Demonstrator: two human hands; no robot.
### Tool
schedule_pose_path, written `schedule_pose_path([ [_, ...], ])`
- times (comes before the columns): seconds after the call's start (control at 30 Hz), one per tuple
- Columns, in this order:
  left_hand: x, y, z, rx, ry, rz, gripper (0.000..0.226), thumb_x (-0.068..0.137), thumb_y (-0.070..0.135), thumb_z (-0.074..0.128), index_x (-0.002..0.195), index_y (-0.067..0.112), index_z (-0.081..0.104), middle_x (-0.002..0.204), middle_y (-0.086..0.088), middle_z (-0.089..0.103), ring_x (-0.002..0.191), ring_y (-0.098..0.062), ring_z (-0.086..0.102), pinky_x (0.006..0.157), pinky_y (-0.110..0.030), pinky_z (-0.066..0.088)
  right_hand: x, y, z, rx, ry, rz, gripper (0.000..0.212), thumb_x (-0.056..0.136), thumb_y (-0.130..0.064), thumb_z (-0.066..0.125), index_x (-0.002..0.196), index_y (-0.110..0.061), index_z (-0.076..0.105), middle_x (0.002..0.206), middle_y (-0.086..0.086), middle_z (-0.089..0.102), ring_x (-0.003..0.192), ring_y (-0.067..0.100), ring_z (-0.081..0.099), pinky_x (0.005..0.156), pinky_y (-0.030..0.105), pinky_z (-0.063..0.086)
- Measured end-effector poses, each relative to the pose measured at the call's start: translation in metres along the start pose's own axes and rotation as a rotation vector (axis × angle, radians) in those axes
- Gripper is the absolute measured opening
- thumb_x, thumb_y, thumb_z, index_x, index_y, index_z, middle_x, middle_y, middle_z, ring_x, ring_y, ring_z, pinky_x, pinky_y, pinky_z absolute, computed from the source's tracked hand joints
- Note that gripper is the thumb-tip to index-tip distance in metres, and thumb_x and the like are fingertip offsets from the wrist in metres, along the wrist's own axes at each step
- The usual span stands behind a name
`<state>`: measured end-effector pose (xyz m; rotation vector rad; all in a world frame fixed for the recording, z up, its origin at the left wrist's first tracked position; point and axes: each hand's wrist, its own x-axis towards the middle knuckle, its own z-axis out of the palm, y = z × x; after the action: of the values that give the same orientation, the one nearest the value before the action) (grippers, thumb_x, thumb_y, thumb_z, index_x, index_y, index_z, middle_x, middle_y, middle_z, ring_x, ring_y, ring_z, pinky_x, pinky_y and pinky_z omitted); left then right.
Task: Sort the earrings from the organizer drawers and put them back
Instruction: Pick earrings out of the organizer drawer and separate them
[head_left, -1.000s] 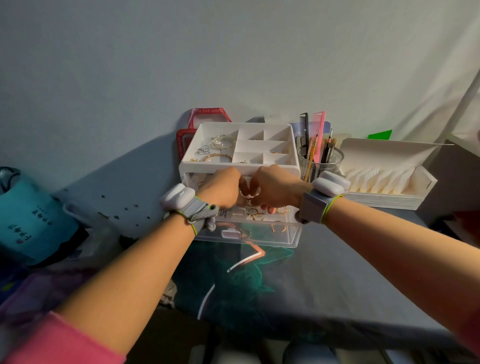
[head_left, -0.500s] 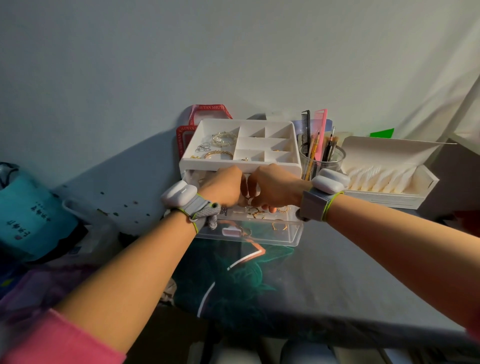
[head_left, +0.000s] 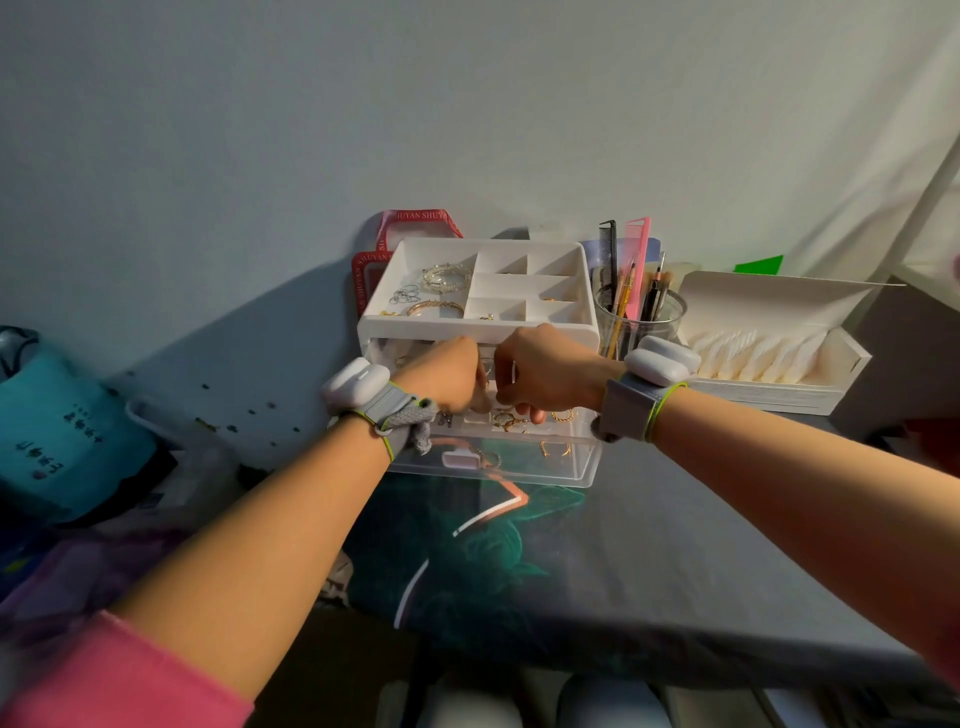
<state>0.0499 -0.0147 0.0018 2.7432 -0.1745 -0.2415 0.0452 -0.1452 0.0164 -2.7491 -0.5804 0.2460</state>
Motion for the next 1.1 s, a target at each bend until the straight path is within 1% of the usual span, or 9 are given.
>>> schedule_pose_path([
  [0.13,0.001,0.001,-0.001,-0.021,-0.008,-0.01,0.016,0.081,0.016,0.075,0.095,0.016,0.066,0.078,0.006,0.053,0.068,-0.01,0.05,0.06,-0.024,0.042,-0.004,-0.002,-0.003,0.015,0.009,-0.011,0.013,0.09,-0.012,0.064,0.099,-0.003,0.067,0.087,0.011,0.073,0.066,0.018,0.068,0.064,0.022,0.055],
  [0.27,0.001,0.0,-0.001,-0.011,-0.004,0.016,0.008,0.083,0.014,0.073,0.085,0.018,0.066,0.083,0.003,0.061,0.068,-0.01,0.052,0.064,-0.024,0.044,-0.007,-0.001,-0.007,0.046,0.03,-0.013,0.007,0.089,-0.013,0.065,0.092,-0.006,0.066,0.08,0.007,0.071,0.059,0.016,0.067,0.056,0.019,0.054],
  [0.33,0.0,0.001,-0.002,-0.017,0.012,0.013,0.007,0.083,0.014,0.072,0.085,0.018,0.067,0.087,0.0,0.063,0.072,-0.013,0.054,0.067,-0.027,0.046,-0.009,0.001,-0.01,0.07,0.048,-0.021,0.006,0.089,-0.012,0.065,0.089,-0.006,0.066,0.077,0.007,0.071,0.057,0.015,0.067,0.061,0.023,0.057],
  [0.5,-0.004,0.0,0.0,0.048,0.049,0.017,0.017,0.086,0.012,0.07,0.102,0.013,0.065,0.084,0.001,0.057,0.064,-0.009,0.049,0.051,-0.02,0.036,-0.016,0.008,-0.015,0.161,0.105,-0.049,0.007,0.089,-0.014,0.065,0.088,-0.007,0.066,0.073,0.005,0.071,0.053,0.011,0.065,0.061,0.021,0.057],
  [0.63,-0.006,0.0,0.0,0.147,0.084,0.023,0.028,0.086,0.019,0.072,0.112,0.013,0.064,0.094,-0.005,0.062,0.082,-0.021,0.056,0.067,-0.028,0.042,-0.022,0.015,-0.015,0.302,0.177,-0.039,0.007,0.087,-0.013,0.068,0.087,-0.006,0.068,0.07,0.004,0.071,0.046,0.005,0.062,0.048,0.012,0.05],
  [0.77,-0.003,0.0,0.003,0.178,0.092,0.024,0.018,0.084,0.019,0.073,0.102,0.019,0.068,0.089,-0.005,0.063,0.083,-0.025,0.06,0.069,-0.032,0.046,-0.026,0.02,-0.014,0.477,0.189,-0.012,0.009,0.086,-0.009,0.067,0.086,0.0,0.069,0.069,0.007,0.068,0.048,0.009,0.063,0.041,0.013,0.039],
  [0.83,-0.001,-0.001,0.003,0.182,0.093,0.017,0.012,0.084,0.014,0.072,0.093,0.021,0.067,0.078,0.0,0.06,0.072,-0.02,0.059,0.062,-0.029,0.044,-0.027,0.022,-0.014,0.546,0.184,-0.005,0.008,0.086,-0.007,0.066,0.085,0.0,0.068,0.07,0.009,0.067,0.049,0.01,0.063,0.041,0.015,0.037],
  [0.9,0.0,0.0,0.002,0.168,0.076,0.008,0.013,0.085,0.009,0.07,0.095,0.018,0.069,0.071,0.003,0.057,0.062,-0.015,0.054,0.054,-0.026,0.041,-0.027,0.023,-0.014,0.611,0.183,-0.007,0.006,0.086,-0.005,0.065,0.083,-0.001,0.067,0.07,0.01,0.066,0.048,0.009,0.063,0.04,0.015,0.036],
  [1.1,0.002,0.0,0.003,0.121,0.048,-0.044,0.018,0.085,0.012,0.072,0.102,0.011,0.068,0.085,-0.002,0.063,0.078,-0.022,0.061,0.062,-0.03,0.047,-0.029,0.029,-0.015,0.743,0.193,-0.015,0.006,0.087,-0.005,0.065,0.089,0.001,0.066,0.078,0.02,0.069,0.048,0.007,0.063,0.04,0.013,0.039],
])
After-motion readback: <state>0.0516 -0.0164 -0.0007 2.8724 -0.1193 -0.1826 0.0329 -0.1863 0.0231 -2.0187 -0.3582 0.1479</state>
